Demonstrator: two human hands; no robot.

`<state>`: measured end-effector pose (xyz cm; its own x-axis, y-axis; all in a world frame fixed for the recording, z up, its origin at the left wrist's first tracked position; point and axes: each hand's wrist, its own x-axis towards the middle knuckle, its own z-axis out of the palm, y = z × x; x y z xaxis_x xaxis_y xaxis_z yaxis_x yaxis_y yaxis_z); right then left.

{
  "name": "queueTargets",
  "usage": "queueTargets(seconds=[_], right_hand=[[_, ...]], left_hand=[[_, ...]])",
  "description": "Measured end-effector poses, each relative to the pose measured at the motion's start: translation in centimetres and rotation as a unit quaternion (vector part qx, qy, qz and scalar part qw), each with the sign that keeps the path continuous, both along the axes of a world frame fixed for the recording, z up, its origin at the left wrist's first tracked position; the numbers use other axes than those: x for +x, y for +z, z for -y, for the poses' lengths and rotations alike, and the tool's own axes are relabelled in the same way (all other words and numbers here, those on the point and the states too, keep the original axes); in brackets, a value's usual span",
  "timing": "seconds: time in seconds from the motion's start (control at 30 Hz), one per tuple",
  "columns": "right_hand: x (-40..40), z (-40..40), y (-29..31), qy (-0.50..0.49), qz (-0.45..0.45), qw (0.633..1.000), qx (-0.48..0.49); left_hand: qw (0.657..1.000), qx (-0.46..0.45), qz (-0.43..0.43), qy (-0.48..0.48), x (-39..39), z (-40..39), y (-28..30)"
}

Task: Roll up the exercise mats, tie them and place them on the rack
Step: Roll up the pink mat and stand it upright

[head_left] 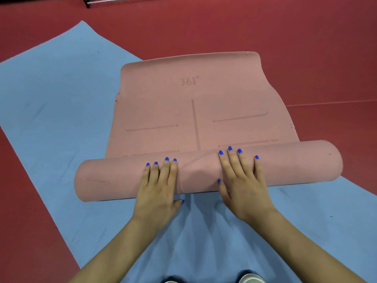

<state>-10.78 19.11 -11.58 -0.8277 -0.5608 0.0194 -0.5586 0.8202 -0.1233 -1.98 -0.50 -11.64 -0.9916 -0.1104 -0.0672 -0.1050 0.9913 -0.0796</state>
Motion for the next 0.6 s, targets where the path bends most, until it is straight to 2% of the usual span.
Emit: queueTargets(seconds=[0.07,0.2,0.33,0.4,0.43,0.53,0.6], right_hand=[[-1.4,0.3,0.2,0.011,0.043,0.999,0.006],[-4.2,0.7,0.8,-0.021,0.219,0.969,-0.115],[-6.6,1.6,1.6,-0.013,0.256,0.963,-0.080],[-7.4,1.8,2.0,0.017,0.251,0.967,-0.040],[-7.7,1.8,2.2,0.044,0.234,0.971,0.012],[-7.7,2.2,1.9,0.089,0.129,0.974,0.164],[-8.0,2.6,1.8,0.093,0.085,0.973,0.192]], left_hand=[[1.000,-0.009,0.023,0.010,-1.0,0.1,-0.2],[0.997,-0.028,0.056,0.041,-2.9,0.3,-1.1],[0.995,-0.040,0.080,0.048,-5.2,1.0,-0.3],[0.995,-0.026,0.086,0.046,-6.5,1.5,0.0],[0.993,-0.033,0.106,0.049,-7.1,1.7,0.4],[0.988,-0.056,0.134,0.043,-8.1,2.1,1.0],[0.987,-0.058,0.142,0.040,-8.5,2.4,1.1]])
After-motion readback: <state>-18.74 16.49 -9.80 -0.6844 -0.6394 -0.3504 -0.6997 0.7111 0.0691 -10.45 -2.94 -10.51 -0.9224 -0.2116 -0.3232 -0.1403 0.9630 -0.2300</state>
